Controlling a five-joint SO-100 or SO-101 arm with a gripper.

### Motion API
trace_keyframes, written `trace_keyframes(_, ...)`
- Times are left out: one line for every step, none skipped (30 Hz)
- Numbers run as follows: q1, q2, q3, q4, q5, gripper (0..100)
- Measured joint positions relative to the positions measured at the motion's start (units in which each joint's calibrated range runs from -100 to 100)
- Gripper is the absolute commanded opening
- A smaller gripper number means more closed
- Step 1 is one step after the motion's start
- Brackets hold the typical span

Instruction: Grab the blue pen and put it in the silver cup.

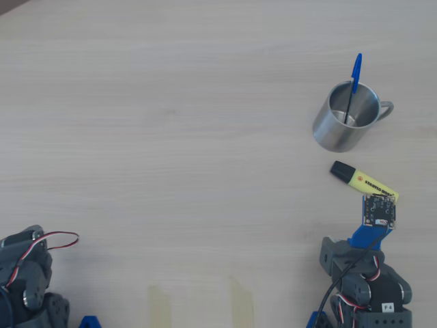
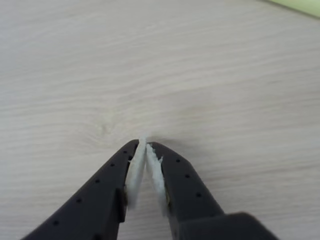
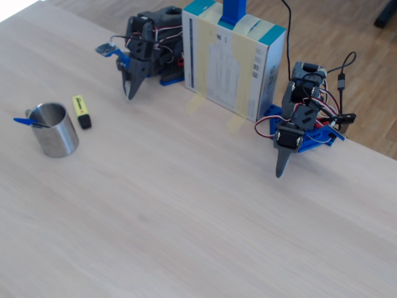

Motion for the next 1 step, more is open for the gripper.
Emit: trace_keyframes(0.0, 0.0, 0.0, 0.0, 0.0, 2)
